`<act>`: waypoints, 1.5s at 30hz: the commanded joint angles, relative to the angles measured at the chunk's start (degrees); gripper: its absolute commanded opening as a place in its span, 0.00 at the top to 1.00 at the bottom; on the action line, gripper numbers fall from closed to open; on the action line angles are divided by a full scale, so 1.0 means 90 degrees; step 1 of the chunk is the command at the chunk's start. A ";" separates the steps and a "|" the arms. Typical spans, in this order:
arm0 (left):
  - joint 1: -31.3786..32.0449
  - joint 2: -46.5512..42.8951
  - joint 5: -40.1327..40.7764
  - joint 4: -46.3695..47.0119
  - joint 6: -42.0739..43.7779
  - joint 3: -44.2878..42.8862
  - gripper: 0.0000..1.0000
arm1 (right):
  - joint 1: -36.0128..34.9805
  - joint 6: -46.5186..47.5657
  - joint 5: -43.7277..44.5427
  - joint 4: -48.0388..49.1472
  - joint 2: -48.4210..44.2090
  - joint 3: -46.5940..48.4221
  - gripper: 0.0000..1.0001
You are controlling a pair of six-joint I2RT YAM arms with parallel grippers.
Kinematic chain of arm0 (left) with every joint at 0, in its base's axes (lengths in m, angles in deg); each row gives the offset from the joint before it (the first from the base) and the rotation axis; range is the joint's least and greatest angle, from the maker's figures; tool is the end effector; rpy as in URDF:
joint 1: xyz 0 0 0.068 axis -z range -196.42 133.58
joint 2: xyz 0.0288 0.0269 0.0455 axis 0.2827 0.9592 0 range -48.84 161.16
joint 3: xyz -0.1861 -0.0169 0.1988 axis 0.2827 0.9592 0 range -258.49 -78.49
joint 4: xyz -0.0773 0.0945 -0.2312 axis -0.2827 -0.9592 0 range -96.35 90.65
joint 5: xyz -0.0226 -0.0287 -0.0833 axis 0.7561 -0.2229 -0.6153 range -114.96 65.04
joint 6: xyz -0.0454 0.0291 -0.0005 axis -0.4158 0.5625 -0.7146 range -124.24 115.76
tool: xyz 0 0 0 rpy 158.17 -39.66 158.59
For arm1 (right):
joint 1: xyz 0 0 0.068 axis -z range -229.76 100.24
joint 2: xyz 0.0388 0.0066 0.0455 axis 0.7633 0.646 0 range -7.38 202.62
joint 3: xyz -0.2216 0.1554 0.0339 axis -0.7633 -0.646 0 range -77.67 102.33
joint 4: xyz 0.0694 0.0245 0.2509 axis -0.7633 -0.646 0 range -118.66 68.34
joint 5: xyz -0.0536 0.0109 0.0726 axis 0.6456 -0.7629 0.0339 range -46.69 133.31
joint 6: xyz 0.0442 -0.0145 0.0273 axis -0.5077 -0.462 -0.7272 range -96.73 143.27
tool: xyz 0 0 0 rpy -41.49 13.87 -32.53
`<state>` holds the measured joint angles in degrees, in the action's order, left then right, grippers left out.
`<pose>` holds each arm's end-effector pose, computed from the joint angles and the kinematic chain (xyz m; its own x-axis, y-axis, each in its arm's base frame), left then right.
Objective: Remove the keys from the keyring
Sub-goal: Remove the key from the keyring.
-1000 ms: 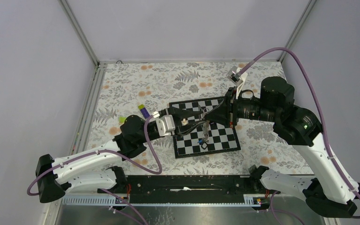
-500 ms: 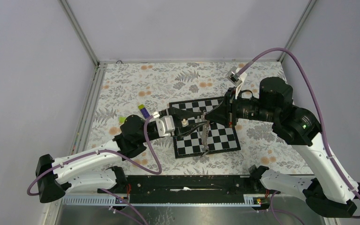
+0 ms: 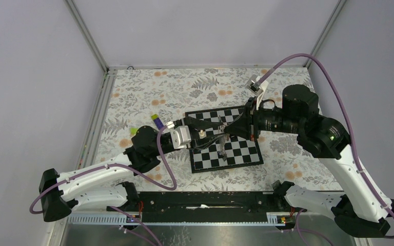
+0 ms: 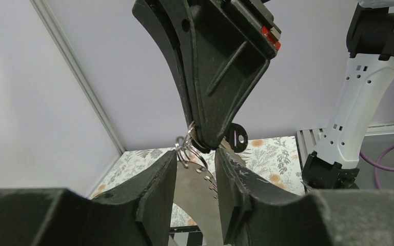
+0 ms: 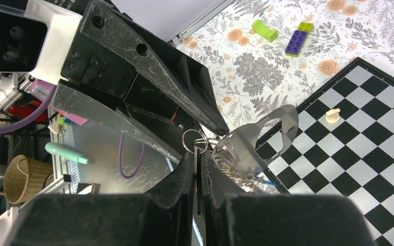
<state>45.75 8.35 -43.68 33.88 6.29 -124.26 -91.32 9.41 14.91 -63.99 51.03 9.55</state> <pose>0.0969 -0.2079 0.3858 0.3490 -0.2904 -0.8910 0.9285 0.2356 0.2869 0.1159 0.1254 0.4843 -0.3926 -0.0664 -0.9173 -0.8606 0.3783 0.3410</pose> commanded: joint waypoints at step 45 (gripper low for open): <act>0.0016 -0.0443 0.0471 0.0234 0.0847 0.0047 1.00 | 0.0010 -0.4232 0.1105 0.3618 -0.1568 -0.2581 0.99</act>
<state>46.12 6.42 -39.99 30.91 12.08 -124.05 -91.02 -18.33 23.19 -42.00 38.55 -10.86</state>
